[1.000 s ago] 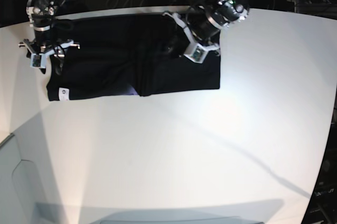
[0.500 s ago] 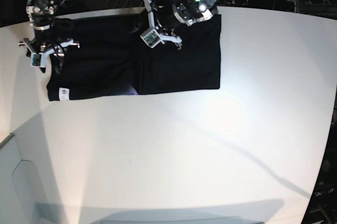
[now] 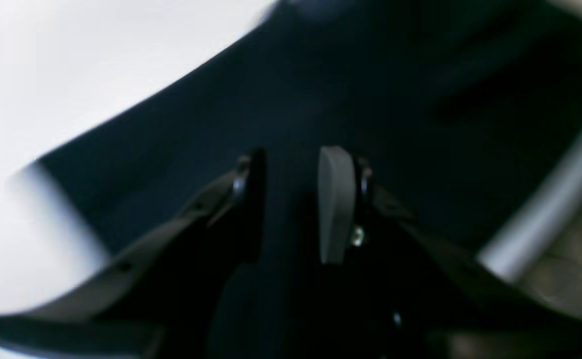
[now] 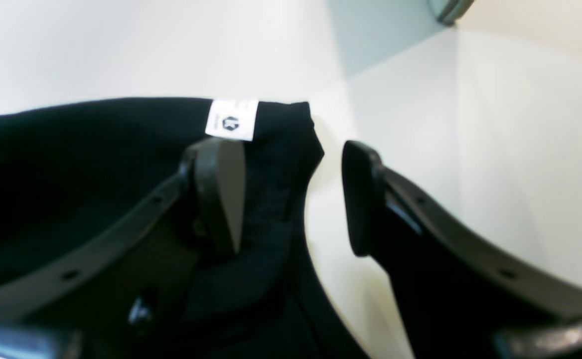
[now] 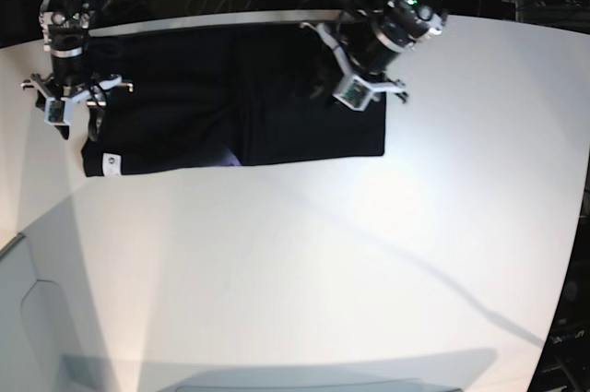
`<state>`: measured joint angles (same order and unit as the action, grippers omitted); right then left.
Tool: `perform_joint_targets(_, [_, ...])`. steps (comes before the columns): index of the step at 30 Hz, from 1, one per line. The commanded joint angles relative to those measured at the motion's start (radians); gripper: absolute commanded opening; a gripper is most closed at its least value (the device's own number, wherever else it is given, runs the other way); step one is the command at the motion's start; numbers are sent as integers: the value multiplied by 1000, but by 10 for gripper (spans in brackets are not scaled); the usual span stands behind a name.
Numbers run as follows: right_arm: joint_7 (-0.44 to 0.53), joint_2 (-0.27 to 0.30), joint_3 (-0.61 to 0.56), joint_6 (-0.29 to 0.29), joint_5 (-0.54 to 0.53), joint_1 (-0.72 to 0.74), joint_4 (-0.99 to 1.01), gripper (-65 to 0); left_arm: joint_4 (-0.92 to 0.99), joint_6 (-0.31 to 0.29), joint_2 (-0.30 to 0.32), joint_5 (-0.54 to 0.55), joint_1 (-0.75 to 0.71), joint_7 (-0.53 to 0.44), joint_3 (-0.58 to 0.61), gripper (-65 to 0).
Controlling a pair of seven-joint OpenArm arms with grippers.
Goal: Fold the T-shirt properly
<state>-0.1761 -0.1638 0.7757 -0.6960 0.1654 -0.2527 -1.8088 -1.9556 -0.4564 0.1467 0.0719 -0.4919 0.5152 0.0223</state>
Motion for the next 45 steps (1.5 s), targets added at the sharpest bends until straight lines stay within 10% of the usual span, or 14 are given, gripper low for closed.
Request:
perform_joint_targets(1, [23, 7, 4, -2, -14, 2, -12, -328, -24, -5, -2, 36, -11, -34, -61, -474])
perform_joint_targets(9, [23, 7, 51, -2, -11, 45, 131, -328, 22, -92, 6, 411, -35, -25, -580, -474])
perform_joint_targets(14, [23, 7, 95, -2, -10, 85, 191, -328, 100, -181, 4, 451, -9, -25, -744, -474])
perform_joint_targets(32, [23, 46, 97, -2, -10, 89, 332, -337, 238, -204, 0, 451, 26, -23, -789, -474])
perform_joint_targets(41, [23, 46, 24, -2, -10, 45, 333, -640, 322, -204, -3, 451, 42, -23, -789, -474])
perform_joint_targets(45, [23, 50, -23, -2, -10, 16, 327, -650, 368, -204, -3, 451, 51, -23, -789, -474])
